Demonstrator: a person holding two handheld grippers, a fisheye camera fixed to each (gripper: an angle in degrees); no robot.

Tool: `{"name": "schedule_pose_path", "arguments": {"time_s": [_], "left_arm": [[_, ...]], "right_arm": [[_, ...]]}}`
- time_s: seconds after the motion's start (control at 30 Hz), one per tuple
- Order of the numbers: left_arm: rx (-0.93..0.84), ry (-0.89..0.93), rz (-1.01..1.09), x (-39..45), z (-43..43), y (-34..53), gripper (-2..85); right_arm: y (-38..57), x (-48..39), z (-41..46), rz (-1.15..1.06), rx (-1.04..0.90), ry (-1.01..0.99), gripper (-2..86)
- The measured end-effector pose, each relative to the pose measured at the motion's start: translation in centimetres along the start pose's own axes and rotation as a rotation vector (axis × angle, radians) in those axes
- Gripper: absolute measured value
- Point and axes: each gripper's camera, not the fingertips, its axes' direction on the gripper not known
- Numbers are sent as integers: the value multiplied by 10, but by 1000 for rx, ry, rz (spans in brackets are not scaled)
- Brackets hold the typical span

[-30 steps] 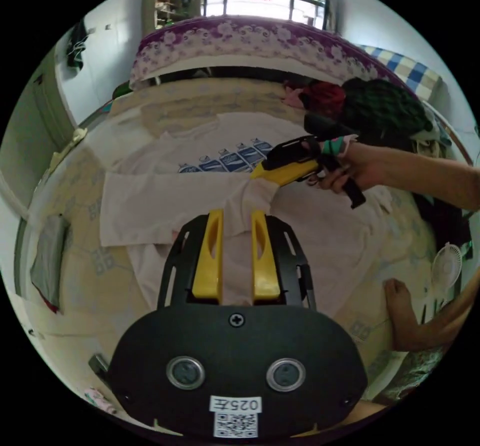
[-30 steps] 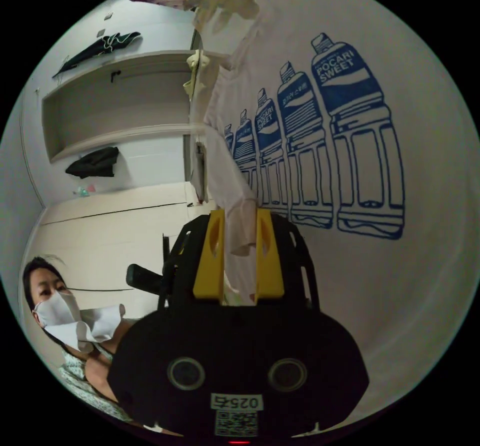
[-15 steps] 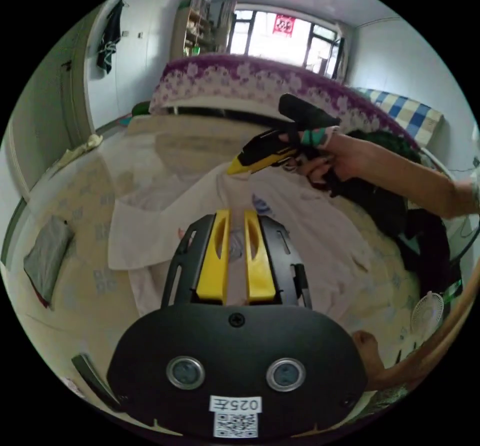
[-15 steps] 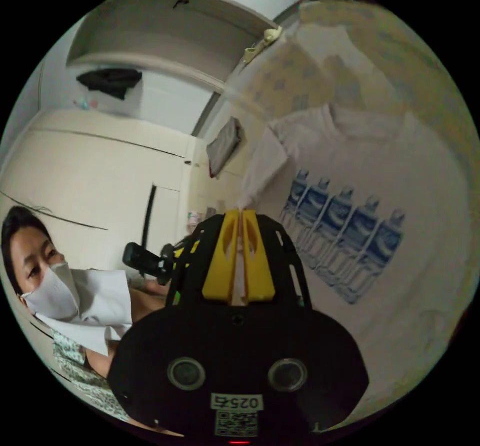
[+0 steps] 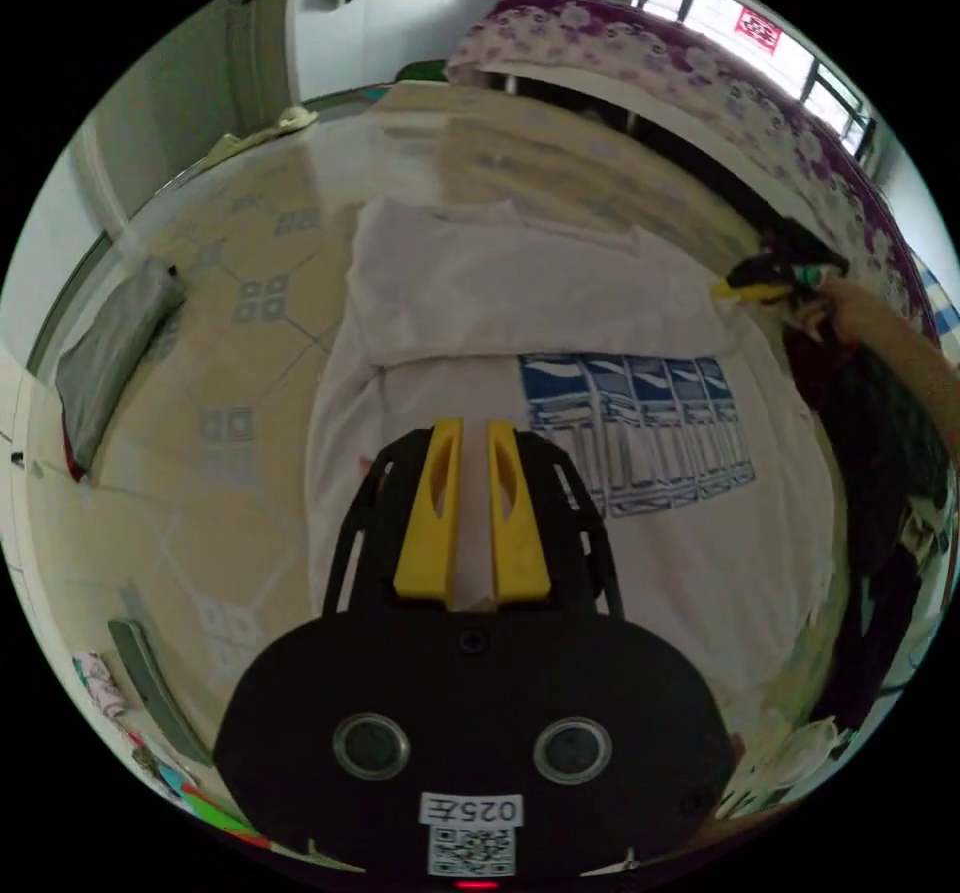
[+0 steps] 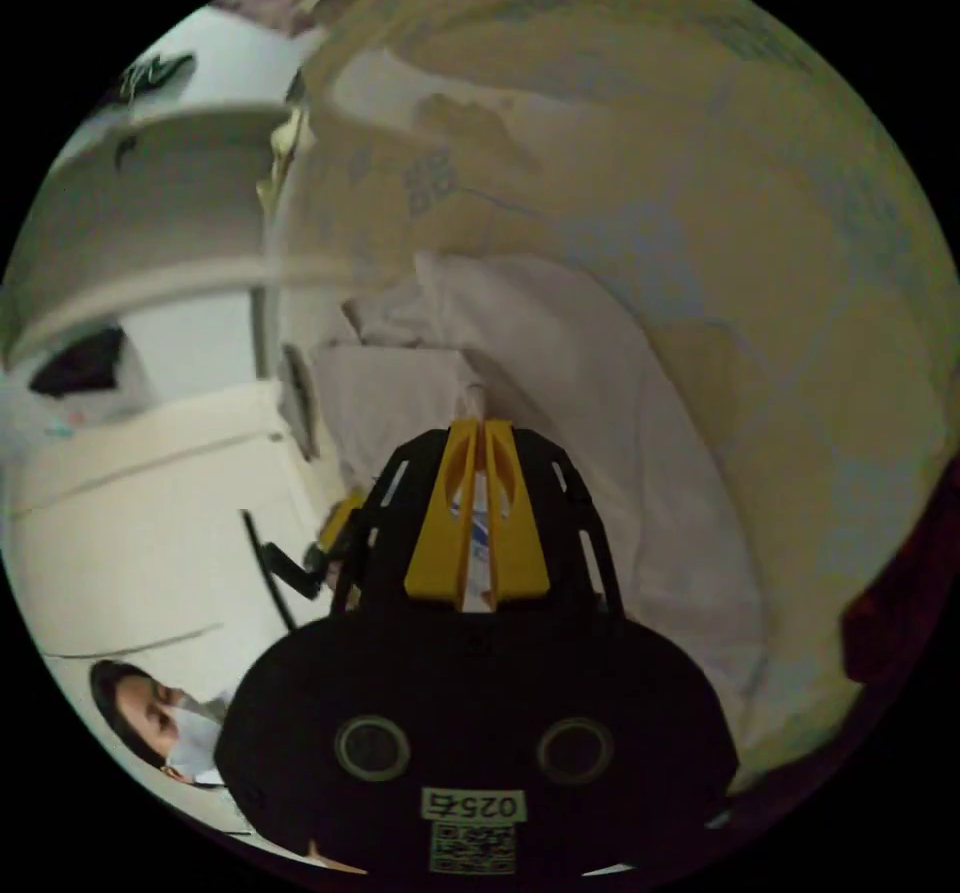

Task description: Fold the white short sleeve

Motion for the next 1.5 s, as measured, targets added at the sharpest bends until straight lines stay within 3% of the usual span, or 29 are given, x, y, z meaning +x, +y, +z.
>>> {"name": "schedule_pose_path", "arguments": {"time_s": [0.27,0.4,0.63,0.73,0.83,0.97,1.07,1.17,1.3,1.4,1.5], "left_arm": [[-65,-108,0,-20,34,-51,-7],[-55,-122,27,-15,40,-61,-10],[-20,-106,-53,-16,10,-51,-4],[62,53,-52,-9,-16,-44,7],[73,321,61,35,-22,-47,25],[10,510,410,154,-1,-52,37],[-45,643,576,227,17,-62,41],[-19,654,787,297,18,-63,44],[-15,594,1117,389,20,-62,44],[-85,604,1272,441,29,-65,41],[-131,565,1292,473,42,-69,38]], "right_arm": [[52,3,-24,-38,-50,-358,-7],[59,24,-43,-46,4,-24,4],[103,63,-80,-202,215,-79,82],[184,56,-109,-334,285,15,103],[298,58,-123,-396,402,158,115],[443,103,-112,-181,470,385,138],[528,148,-91,50,512,323,144],[591,176,-66,220,606,221,145],[614,182,-31,268,697,95,134],[592,172,-22,237,731,110,110],[560,169,-13,203,695,81,59]]}}
